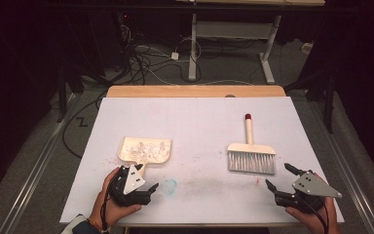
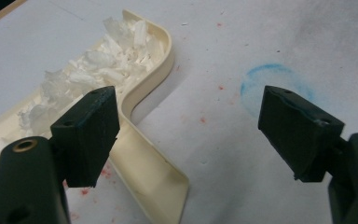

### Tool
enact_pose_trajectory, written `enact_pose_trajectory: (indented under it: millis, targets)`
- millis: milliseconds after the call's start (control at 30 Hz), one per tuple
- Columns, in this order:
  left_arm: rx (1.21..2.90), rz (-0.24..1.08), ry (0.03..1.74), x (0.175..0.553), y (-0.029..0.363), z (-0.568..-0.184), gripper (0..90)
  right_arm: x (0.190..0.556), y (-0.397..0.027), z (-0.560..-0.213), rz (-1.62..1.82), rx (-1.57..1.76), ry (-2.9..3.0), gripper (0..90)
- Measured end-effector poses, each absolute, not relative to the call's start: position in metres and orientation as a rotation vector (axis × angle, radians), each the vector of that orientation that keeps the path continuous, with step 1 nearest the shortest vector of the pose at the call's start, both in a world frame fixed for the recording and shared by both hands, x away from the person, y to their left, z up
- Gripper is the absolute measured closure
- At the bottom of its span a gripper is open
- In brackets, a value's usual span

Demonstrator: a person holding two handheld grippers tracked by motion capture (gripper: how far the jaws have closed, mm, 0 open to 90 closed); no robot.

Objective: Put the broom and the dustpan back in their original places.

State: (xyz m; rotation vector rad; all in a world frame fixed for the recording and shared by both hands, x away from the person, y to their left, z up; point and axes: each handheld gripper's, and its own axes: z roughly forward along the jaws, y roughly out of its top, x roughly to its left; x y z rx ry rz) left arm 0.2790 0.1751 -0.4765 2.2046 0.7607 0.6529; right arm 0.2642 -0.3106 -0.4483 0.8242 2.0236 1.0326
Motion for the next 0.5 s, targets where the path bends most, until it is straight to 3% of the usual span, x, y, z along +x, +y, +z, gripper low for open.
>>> enact_pose_trajectory:
  millis: [500]
  targets:
    - [2.216, 0.653, 0.765, 0.2819, 0.171, -0.4777, 20.2, 0.2656, -0.3159, -0.4462, 1.068, 0.86, 2.02, 22.0]
